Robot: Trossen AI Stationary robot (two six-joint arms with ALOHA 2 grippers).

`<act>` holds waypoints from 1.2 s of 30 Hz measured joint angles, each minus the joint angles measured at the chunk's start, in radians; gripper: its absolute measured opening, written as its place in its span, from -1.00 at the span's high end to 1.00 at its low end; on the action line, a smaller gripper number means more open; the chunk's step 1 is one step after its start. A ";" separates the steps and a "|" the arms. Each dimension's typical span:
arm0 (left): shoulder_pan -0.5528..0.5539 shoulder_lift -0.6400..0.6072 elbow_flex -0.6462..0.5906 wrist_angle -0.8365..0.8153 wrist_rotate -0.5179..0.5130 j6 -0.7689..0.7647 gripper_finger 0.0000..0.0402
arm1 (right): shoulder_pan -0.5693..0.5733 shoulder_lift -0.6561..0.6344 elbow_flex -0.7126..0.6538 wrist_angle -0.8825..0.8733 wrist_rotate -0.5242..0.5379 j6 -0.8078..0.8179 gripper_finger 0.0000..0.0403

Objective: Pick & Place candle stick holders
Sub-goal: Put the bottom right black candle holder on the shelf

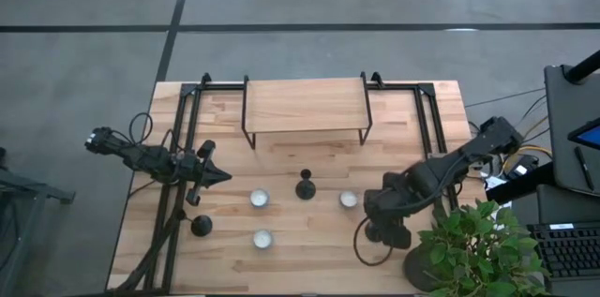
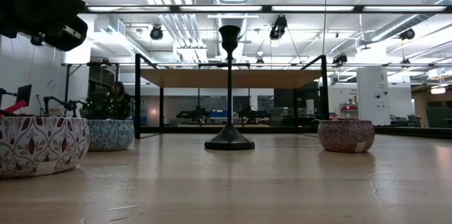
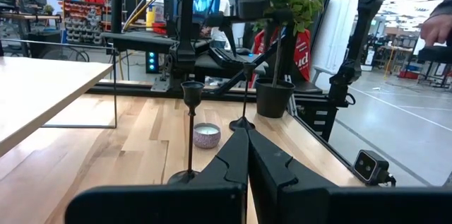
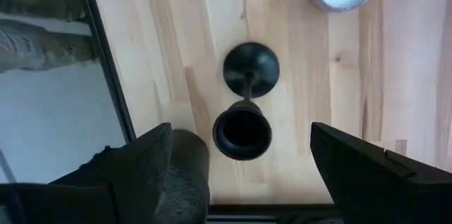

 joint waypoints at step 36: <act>0.000 0.000 0.000 -0.001 0.000 0.000 0.99 | 0.048 0.026 -0.054 0.036 0.065 -0.030 0.13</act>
